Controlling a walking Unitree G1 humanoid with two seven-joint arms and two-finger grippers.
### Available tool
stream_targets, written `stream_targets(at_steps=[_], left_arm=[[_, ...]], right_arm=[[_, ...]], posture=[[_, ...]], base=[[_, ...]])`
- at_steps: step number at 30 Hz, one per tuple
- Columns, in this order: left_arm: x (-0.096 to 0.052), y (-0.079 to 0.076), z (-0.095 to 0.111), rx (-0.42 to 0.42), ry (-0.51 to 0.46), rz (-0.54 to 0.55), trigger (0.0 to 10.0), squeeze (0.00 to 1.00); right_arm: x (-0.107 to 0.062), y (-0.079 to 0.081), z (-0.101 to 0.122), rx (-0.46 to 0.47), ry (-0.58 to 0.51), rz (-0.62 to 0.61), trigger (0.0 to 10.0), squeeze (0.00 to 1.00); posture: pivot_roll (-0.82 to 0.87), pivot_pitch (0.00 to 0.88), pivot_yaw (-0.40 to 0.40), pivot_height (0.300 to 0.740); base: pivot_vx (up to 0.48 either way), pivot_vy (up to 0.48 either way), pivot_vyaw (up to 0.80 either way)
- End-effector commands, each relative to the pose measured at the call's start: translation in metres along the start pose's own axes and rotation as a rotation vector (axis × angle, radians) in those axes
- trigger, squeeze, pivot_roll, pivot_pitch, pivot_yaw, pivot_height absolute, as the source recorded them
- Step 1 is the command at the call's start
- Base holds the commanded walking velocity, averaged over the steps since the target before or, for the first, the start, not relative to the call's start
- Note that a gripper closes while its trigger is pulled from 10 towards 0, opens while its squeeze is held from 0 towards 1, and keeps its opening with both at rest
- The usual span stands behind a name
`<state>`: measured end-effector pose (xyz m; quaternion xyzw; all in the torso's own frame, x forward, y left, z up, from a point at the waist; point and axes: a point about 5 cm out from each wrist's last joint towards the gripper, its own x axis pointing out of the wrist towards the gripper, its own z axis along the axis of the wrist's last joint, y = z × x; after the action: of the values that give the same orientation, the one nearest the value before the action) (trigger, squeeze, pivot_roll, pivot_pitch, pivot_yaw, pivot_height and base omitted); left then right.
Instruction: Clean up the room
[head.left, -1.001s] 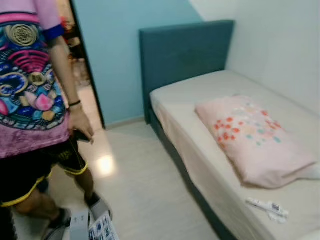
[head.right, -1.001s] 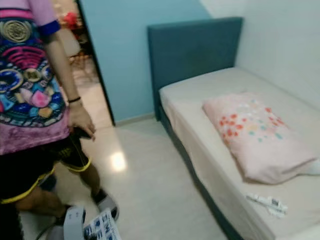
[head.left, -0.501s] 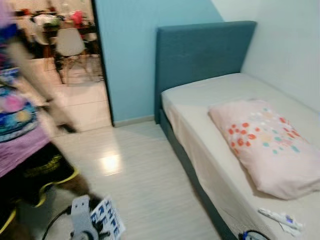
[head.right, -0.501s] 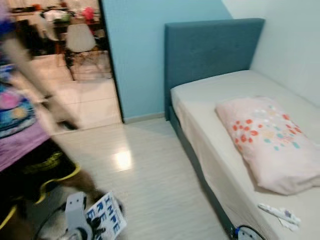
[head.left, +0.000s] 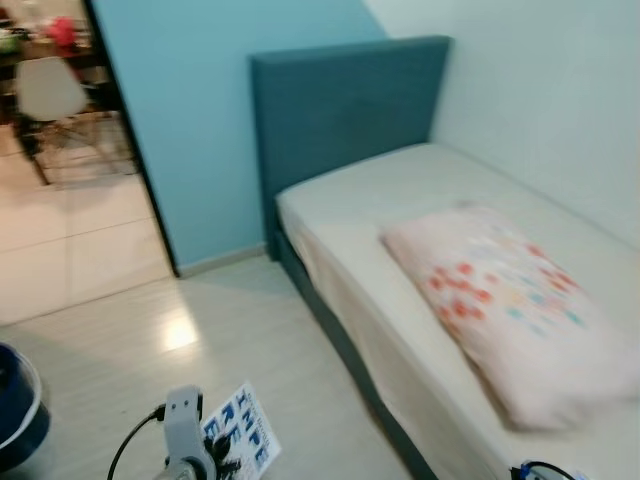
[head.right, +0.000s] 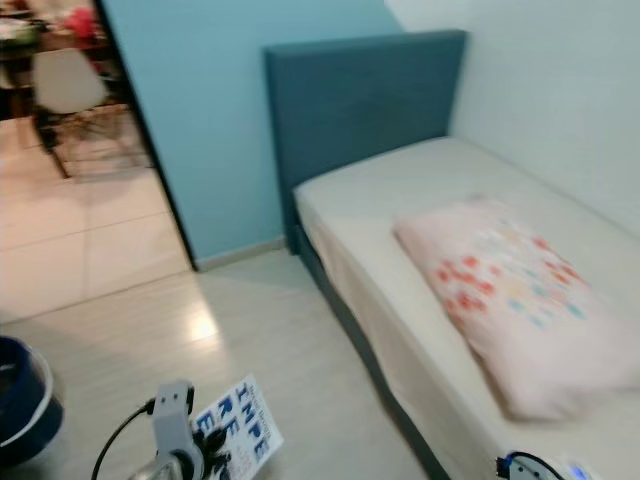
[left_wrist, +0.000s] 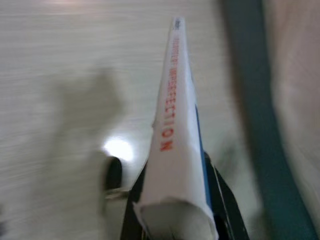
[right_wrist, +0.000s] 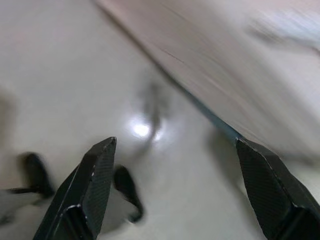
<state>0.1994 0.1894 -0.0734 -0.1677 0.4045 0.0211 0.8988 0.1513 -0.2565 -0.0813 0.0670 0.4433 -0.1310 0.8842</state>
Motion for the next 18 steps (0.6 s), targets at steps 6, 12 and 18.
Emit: stream_targets(at_steps=[6, 12, 18], left_arm=[[0.005, -0.011, 0.016, 0.004, -0.055, -0.042, 10.0, 0.0], [0.009, -0.026, 0.031, 0.02, -0.1, -0.12, 10.0, 0.0], [0.012, -0.036, 0.046, 0.024, -0.146, -0.171, 10.0, 0.0]], right_arm=[[0.003, 0.022, -0.003, -0.019, 0.0, 0.008, 10.0, 0.0], [0.007, 0.014, 0.033, -0.01, -0.087, 0.004, 10.0, 0.0], [0.009, 0.013, 0.058, -0.01, -0.172, 0.019, 10.0, 0.0]], posture=[[-0.02, 0.0, -0.012, 0.74], [-0.02, 0.0, -0.007, 0.74], [-0.02, 0.0, -0.01, 0.74]], base=[[0.48, 0.0, 0.0], [0.48, 0.0, 0.0], [0.48, 0.0, 0.0]])
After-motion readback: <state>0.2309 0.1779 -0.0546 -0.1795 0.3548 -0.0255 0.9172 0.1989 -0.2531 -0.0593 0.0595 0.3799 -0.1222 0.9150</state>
